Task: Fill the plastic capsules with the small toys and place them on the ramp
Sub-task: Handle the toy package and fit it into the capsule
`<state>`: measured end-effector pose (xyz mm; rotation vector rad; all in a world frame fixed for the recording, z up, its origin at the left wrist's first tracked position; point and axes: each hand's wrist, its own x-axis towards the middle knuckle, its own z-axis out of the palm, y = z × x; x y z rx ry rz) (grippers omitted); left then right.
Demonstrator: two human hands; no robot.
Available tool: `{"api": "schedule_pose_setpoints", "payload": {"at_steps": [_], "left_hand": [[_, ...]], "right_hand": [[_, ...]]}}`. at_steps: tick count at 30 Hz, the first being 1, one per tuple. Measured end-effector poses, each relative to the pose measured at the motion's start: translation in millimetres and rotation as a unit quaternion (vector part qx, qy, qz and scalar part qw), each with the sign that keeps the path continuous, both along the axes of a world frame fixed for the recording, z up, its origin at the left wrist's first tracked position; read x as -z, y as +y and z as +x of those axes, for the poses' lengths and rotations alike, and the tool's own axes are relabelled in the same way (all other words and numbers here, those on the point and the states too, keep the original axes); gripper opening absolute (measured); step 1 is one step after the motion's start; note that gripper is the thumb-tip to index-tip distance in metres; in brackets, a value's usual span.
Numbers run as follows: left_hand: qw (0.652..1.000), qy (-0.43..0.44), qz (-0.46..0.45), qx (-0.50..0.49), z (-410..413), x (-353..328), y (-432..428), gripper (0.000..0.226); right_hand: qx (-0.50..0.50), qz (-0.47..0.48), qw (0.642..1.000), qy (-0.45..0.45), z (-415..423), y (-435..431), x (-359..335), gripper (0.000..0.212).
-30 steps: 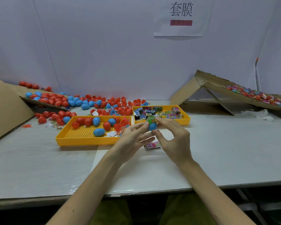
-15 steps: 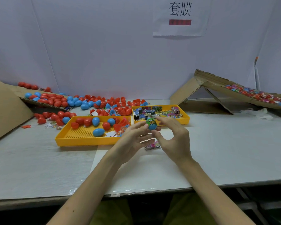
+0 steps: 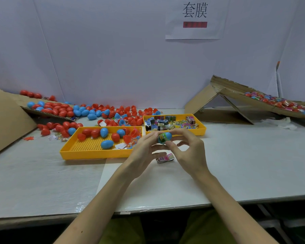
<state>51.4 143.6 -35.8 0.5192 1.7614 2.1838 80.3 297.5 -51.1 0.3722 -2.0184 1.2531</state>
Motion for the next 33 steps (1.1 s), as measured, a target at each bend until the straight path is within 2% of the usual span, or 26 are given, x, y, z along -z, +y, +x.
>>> {"api": "schedule_pose_setpoints", "payload": {"at_steps": [5,20,27,33], "left_hand": [[0.999,0.047,0.004,-0.015,1.1,2.7,-1.8,0.026],[0.99,0.102,-0.001,-0.098,-1.6,4.4,0.2,0.029],[0.988,0.119,0.007,-0.103,-1.3,3.4,-1.5,0.027],[0.987,0.129,0.002,-0.096,-0.1,1.3,-1.2,0.028]], "right_hand": [[-0.023,-0.006,1.0,-0.009,-0.3,0.5,0.5,0.037],[0.018,0.028,0.999,0.037,-2.2,5.6,0.6,0.036],[-0.059,-0.057,0.996,-0.035,-3.1,5.7,0.8,0.034],[-0.086,-0.079,0.991,-0.059,-1.8,4.9,-2.7,0.033]]}}
